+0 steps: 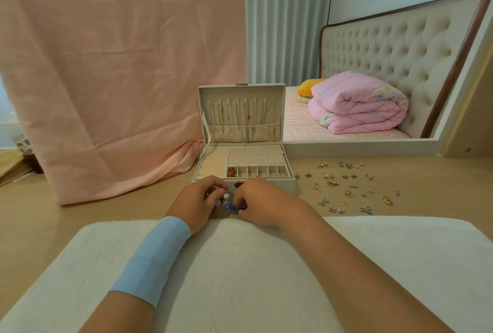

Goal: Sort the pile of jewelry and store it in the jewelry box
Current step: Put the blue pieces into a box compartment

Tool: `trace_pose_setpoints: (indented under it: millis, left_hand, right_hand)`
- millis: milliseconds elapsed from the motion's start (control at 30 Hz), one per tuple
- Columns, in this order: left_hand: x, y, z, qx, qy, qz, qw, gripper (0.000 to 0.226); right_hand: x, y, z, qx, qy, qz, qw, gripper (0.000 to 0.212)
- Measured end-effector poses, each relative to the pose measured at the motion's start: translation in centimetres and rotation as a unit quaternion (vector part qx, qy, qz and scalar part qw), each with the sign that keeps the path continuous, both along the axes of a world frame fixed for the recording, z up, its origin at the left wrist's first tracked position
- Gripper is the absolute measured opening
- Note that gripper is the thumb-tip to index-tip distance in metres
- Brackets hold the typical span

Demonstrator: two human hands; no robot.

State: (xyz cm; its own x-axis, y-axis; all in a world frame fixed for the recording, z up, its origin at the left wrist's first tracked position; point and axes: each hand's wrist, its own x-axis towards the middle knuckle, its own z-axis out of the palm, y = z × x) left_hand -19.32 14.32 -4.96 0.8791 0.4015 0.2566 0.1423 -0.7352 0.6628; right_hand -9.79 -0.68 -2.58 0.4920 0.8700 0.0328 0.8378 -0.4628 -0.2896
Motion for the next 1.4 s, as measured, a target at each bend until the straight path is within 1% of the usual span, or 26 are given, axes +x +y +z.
trace_pose_setpoints:
  millis: [67,133,200,267,367,433,500,533,600,667,700,800,900,967,1067,1133,1200,1267,1333,1400]
  left_hand:
    - [0.1,-0.1,0.1,-0.052,-0.014,0.0,0.999,0.022]
    - [0.0,-0.5,0.4,-0.146,-0.014,-0.004,0.989,0.025]
    - [-0.2,-0.9,0.7,-0.222,-0.008,-0.004,0.975,0.026]
    - [-0.3,-1.2,1.2,-0.31,-0.007,0.0,0.951,0.027]
    - [-0.5,-1.1,2.0,-0.43,0.014,-0.011,0.903,0.029]
    - [-0.6,-0.9,2.5,-0.47,0.025,-0.032,0.882,0.028]
    - [-0.6,-0.7,3.1,-0.491,0.016,-0.054,0.869,0.025]
    - [-0.6,-0.6,3.5,-0.492,0.008,-0.064,0.868,0.023]
    - [-0.3,-0.4,4.2,-0.469,-0.001,-0.078,0.88,0.023]
    - [0.3,-0.2,5.0,-0.431,-0.009,-0.083,0.898,0.027]
    - [0.7,-0.2,5.4,-0.414,-0.01,-0.087,0.906,0.028]
    - [2.4,-0.2,6.6,-0.365,-0.008,-0.09,0.927,0.027]
    - [4.3,0.0,7.6,-0.302,-0.002,-0.059,0.951,0.027]
    - [5.5,0.1,8.1,-0.266,0.014,-0.042,0.963,0.022]
    - [6.6,-0.1,8.2,-0.247,0.042,-0.037,0.967,0.023]
    - [7.1,-0.1,8.0,-0.21,0.064,-0.039,0.975,0.025]
    - [7.4,0.2,7.6,-0.168,0.074,-0.04,0.982,0.02]
    - [7.8,0.6,7.2,-0.144,0.06,-0.03,0.987,0.014]
    - [8.0,1.0,6.8,-0.151,0.038,-0.023,0.988,0.012]
    - [8.1,1.4,6.7,-0.15,0.025,-0.02,0.988,0.013]
  right_hand:
    - [0.1,-0.1,0.1,0.008,0.008,-0.007,1.0,0.018]
    - [0.0,-0.2,0.2,0.011,0.002,-0.007,1.0,0.022]
    - [0.0,-0.4,0.3,0.011,-0.004,-0.001,1.0,0.026]
    - [0.0,-0.5,0.4,0.016,0.01,0.002,1.0,0.025]
    - [0.1,-0.7,0.9,0.047,0.073,-0.012,0.996,0.023]
    - [0.1,-0.9,1.6,0.081,0.114,-0.022,0.99,0.021]
    - [0.4,-1.3,2.4,0.136,0.18,-0.046,0.973,0.02]
    - [0.6,-1.5,2.7,0.168,0.225,-0.058,0.958,0.021]
    - [1.1,-1.6,3.2,0.231,0.299,-0.066,0.924,0.024]
    - [1.9,-1.6,3.6,0.273,0.342,-0.06,0.897,0.026]
    - [2.4,-1.5,3.8,0.282,0.354,-0.055,0.89,0.025]
    - [3.7,-1.4,4.3,0.285,0.378,-0.045,0.88,0.022]
    - [4.8,-1.2,4.7,0.293,0.404,-0.041,0.866,0.019]
    - [5.5,-0.8,5.0,0.307,0.417,-0.051,0.854,0.015]
    - [6.7,-0.4,5.2,0.332,0.422,-0.072,0.841,0.015]
    - [7.2,-0.2,5.2,0.348,0.411,-0.086,0.838,0.015]
    - [7.6,-0.1,5.1,0.362,0.404,-0.09,0.835,0.014]
    - [8.0,0.3,4.9,0.375,0.406,-0.092,0.828,0.014]
    - [8.3,0.7,4.6,0.379,0.416,-0.091,0.822,0.014]
    - [8.3,0.8,4.5,0.368,0.418,-0.086,0.826,0.015]
